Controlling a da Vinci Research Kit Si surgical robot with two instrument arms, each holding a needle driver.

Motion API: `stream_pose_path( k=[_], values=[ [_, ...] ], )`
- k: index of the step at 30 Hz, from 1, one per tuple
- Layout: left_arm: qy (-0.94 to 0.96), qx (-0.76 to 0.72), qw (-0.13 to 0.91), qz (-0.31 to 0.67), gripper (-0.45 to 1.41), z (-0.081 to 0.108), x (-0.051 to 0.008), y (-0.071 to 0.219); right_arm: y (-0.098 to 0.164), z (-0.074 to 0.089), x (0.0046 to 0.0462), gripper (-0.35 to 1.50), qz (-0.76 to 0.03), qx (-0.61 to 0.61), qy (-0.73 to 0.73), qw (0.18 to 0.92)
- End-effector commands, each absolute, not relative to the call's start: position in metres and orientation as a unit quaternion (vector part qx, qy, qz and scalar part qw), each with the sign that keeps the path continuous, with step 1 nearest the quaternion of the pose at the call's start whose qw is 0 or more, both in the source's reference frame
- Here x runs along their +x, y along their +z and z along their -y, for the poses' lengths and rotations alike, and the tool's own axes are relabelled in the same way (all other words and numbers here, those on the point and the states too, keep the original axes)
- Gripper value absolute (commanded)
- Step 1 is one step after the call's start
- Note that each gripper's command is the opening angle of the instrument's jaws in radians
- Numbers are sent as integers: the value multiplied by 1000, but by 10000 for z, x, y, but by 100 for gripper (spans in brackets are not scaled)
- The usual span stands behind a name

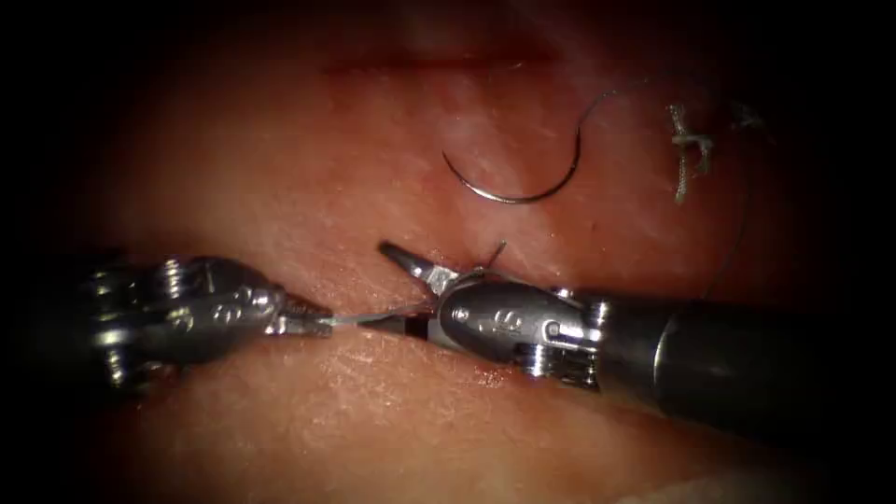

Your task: Wound Closure

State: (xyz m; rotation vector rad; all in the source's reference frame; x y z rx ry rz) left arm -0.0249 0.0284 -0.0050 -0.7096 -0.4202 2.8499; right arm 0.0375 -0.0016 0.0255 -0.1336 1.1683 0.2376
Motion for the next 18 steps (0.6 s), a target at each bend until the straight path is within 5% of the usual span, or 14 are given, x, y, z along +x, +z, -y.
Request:
stream_pose_path(
  k=[1,14,15,17,18],
  values=[
    [957,-239,86,140,-45,-284,-255,-46,260,16,382,148,-551,-62,112,825],
    [955,-243,86,144,-45,-278,-265,-52,265,12,388,138,-548,-66,111,827],
    [955,-243,86,144,-45,-277,-266,-52,265,13,387,96,-547,-60,107,828],
    [955,-243,86,144,-45,-277,-266,-52,264,16,386,-22,-546,-31,77,834],
    [955,-243,86,144,-45,-277,-266,-52,263,17,385,-35,-547,-29,66,834]
  ],
)
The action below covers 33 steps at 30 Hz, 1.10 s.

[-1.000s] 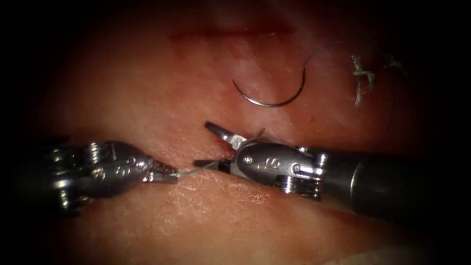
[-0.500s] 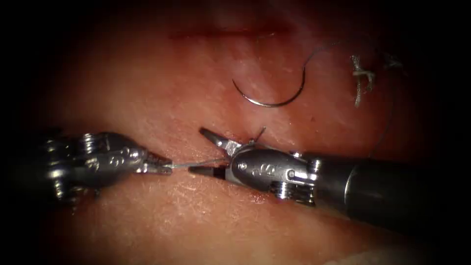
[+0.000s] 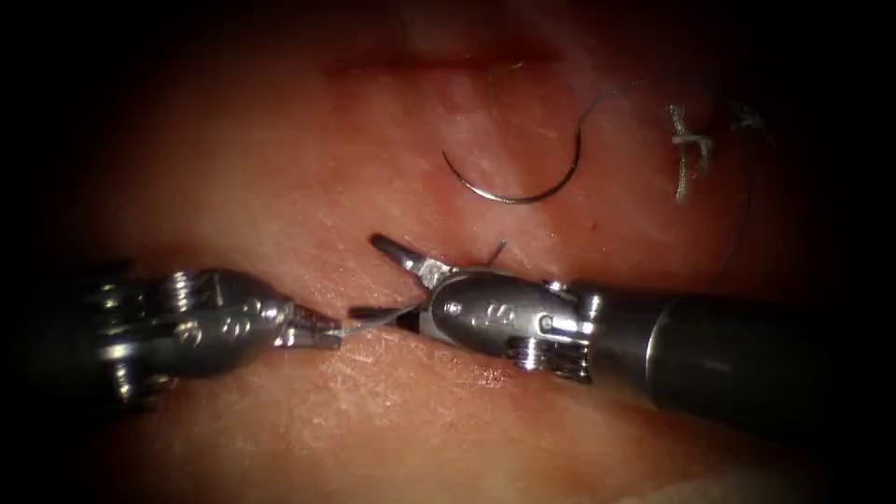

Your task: Wound Closure

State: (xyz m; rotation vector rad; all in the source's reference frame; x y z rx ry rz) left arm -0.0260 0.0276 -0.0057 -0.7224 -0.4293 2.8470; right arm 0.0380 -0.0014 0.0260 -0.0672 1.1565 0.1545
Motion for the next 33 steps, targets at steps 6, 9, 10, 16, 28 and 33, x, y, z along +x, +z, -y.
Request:
stream_pose_path(
  k=[6,9,10,16,28,33],
  values=[
    [955,-244,84,144,-45,-276,-266,-53,267,22,380,-35,-531,-11,35,847],
    [955,-243,84,144,-45,-275,-266,-54,265,20,375,-35,-521,-27,26,853],
    [955,-243,84,144,-45,-274,-266,-54,263,19,374,-35,-520,-33,23,853],
    [956,-243,85,144,-45,-273,-266,-56,256,20,372,-35,-517,-43,17,855],
    [952,-259,82,142,-45,-278,-265,-84,264,14,365,-35,-509,-50,22,859],
    [953,-264,82,127,-45,-285,-258,-111,269,13,361,-35,-508,-54,23,859]
  ],
)
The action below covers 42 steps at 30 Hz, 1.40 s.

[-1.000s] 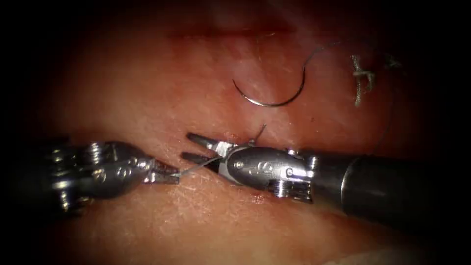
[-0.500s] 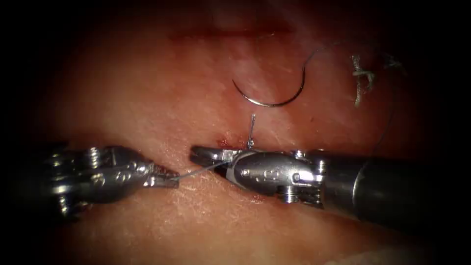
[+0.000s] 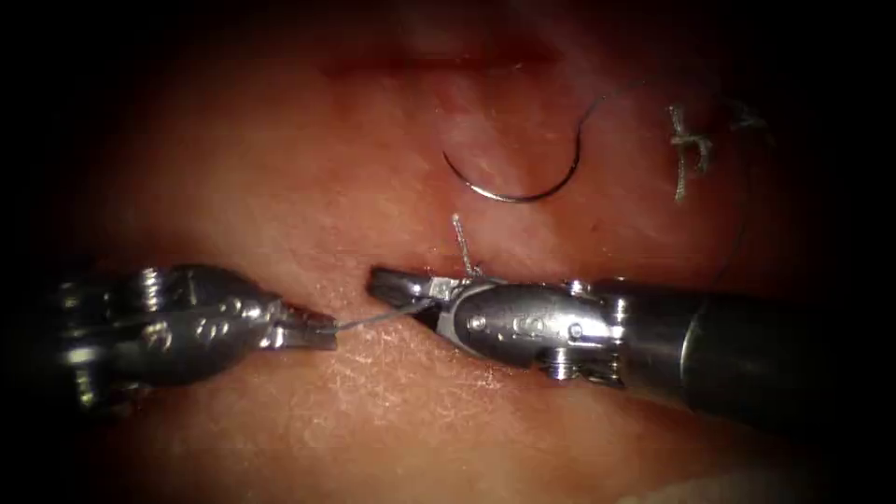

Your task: Wound Closure

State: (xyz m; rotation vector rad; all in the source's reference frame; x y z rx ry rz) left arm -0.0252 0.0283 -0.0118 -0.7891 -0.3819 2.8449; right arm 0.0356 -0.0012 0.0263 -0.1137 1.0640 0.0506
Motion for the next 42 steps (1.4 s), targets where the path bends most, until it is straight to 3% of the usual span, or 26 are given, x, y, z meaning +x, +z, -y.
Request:
stream_pose_path(
  k=[1,12,13,14,15,16,22,33,34,36,39,42],
  values=[
    [953,-265,82,125,-45,-285,-258,-114,270,14,361,-35,-507,-55,23,860],
    [952,-267,82,125,-45,-286,-255,-109,273,13,361,-35,-522,-39,33,851],
    [953,-264,83,122,-45,-290,-250,-109,272,13,361,-20,-524,-32,46,850],
    [954,-262,83,120,-45,-293,-246,-110,270,14,360,31,-527,-25,60,847],
    [955,-258,85,115,-45,-297,-239,-109,266,16,356,94,-531,-19,88,842],
    [956,-257,86,114,-45,-301,-235,-107,261,16,352,109,-530,-21,97,842],
    [958,-251,95,103,-45,-328,-213,-67,200,9,300,136,-547,-2,122,828],
    [957,-239,140,87,-45,-391,-189,35,177,28,192,146,-527,-15,151,836],
    [956,-239,144,88,-40,-394,-188,41,179,29,190,146,-525,-17,153,837],
    [953,-242,158,91,-3,-397,-185,57,182,26,185,146,-521,-21,157,838],
    [945,-245,191,103,77,-394,-180,77,184,23,181,146,-521,-25,162,838],
    [933,-250,228,125,116,-389,-179,92,186,22,180,145,-521,-26,163,837]
  ],
)
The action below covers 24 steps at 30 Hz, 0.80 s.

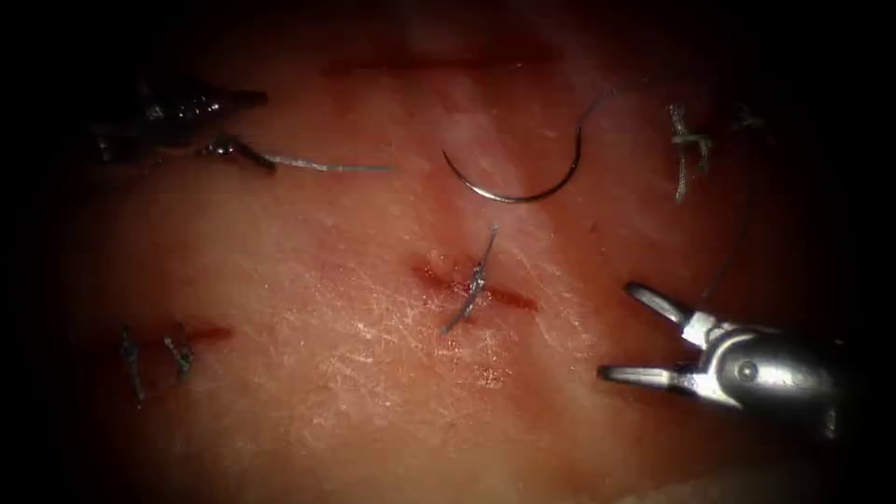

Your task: Wound Closure

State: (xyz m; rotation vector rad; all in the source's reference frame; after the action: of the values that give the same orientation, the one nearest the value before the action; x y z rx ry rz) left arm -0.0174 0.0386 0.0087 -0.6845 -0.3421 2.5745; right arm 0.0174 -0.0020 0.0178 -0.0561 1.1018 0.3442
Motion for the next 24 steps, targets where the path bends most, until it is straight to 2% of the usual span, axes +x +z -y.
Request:
stream_pose_path(
  k=[1,10,16,24],
  values=[
    [930,-253,234,132,119,-387,-179,96,186,22,181,145,-522,-26,163,837],
    [912,-275,264,152,128,-384,-180,108,189,26,184,141,-523,-29,163,836],
    [921,-269,253,124,114,-376,-174,120,191,29,186,141,-523,-30,162,836],
    [929,-272,233,97,118,-387,-155,151,195,37,194,140,-528,-25,159,834]
  ],
)
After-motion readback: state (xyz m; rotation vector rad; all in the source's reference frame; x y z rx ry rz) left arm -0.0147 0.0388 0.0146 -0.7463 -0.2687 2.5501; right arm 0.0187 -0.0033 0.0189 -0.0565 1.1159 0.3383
